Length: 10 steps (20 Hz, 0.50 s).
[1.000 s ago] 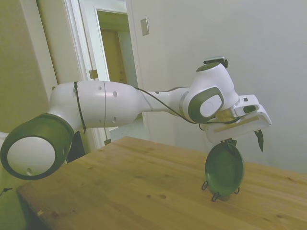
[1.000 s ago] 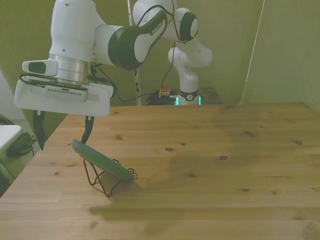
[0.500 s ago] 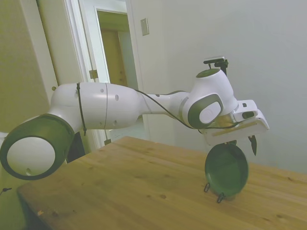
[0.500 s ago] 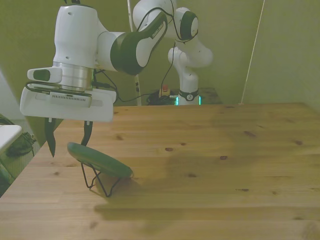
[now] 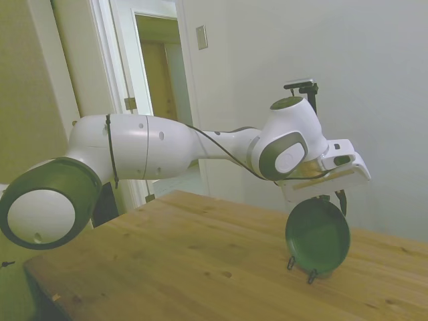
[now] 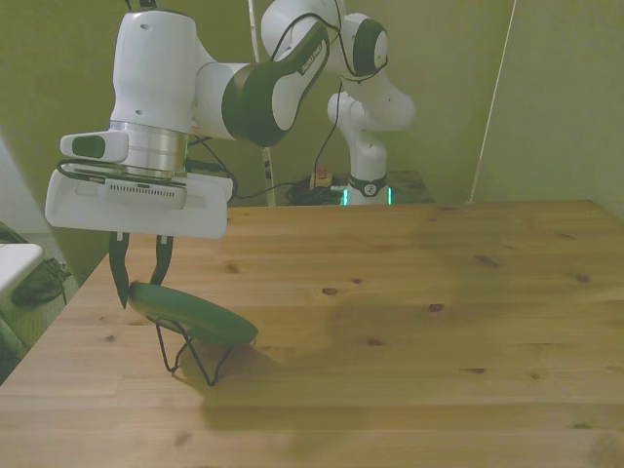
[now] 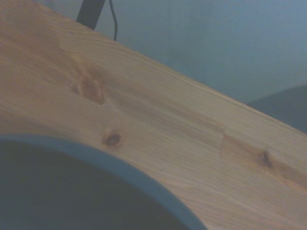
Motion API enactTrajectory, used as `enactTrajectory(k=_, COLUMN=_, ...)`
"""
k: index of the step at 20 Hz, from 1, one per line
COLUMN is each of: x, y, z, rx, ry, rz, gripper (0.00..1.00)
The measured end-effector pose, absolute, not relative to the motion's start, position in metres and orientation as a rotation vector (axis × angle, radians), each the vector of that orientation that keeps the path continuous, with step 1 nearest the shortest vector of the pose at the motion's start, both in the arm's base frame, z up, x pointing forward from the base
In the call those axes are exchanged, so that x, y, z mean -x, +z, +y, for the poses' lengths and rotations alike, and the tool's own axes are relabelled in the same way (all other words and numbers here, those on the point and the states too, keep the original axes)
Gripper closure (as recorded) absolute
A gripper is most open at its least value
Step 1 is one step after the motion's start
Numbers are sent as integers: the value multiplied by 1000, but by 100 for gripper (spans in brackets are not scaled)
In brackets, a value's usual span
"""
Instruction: Unload the plate
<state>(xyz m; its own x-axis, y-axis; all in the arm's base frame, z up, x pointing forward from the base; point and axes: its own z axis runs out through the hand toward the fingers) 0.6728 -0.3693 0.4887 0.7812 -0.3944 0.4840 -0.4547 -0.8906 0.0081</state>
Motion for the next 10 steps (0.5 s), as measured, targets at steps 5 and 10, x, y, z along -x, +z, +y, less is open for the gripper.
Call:
enactTrajectory(k=5, x=-673, y=503, z=-363, rx=-2846, ry=764, rz=-672, gripper=100)
enactTrajectory(k=10, x=-674, y=526, z=-347, rx=-2856, ry=817, rz=-647, gripper=100)
